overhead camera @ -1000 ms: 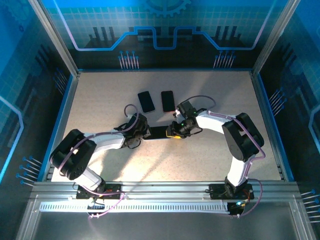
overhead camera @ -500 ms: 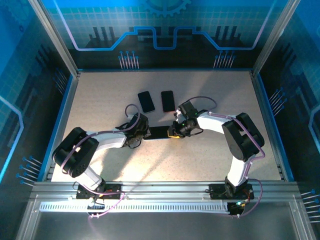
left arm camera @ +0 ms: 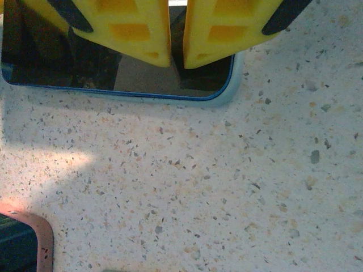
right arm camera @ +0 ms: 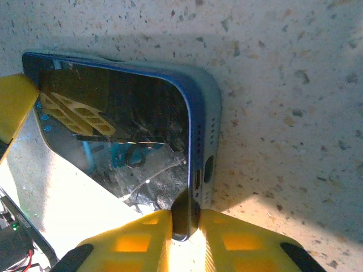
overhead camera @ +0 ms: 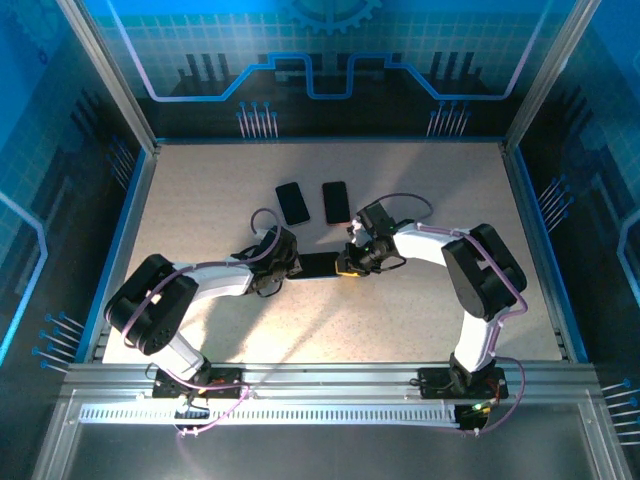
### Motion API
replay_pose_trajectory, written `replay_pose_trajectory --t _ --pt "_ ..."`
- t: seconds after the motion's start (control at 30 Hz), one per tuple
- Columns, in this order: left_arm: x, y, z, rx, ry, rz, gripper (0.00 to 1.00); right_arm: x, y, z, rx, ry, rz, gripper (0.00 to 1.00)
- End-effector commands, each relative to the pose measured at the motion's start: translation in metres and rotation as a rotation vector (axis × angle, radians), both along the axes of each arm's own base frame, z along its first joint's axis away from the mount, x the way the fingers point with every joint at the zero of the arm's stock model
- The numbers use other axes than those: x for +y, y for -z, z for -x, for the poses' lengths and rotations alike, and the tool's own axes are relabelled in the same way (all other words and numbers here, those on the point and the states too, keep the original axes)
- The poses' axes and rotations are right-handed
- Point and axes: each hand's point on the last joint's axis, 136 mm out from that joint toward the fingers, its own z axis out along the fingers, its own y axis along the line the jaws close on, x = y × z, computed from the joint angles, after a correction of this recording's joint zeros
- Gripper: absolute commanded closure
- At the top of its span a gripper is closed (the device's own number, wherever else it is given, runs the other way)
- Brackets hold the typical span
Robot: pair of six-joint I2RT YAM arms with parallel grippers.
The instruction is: Put the phone into the phone case
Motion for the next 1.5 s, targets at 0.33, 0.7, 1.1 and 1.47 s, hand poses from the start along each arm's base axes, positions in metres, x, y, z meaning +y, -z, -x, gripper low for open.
replay_pose_trajectory --t 0.33,0.7,1.1,1.47 --pt "0.015 0.021 0.014 0.056 -0.011 -0.070 0.85 -0.022 0.044 0.025 0.048 -0.131 0.308 0.81" --pt "0.016 0.026 0.018 0.068 -0.015 -0.070 0.85 -0.031 0.074 0.044 0.092 -0.232 0.459 0.88" --pt "0.023 0.040 0.028 0.106 -0.026 -0.080 0.85 -0.037 0.090 0.058 0.116 -0.313 0.550 0.89" --pt "0.031 0.046 0.033 0.131 -0.032 -0.086 0.85 -0.022 0.076 0.045 0.056 -0.318 0.505 0.84"
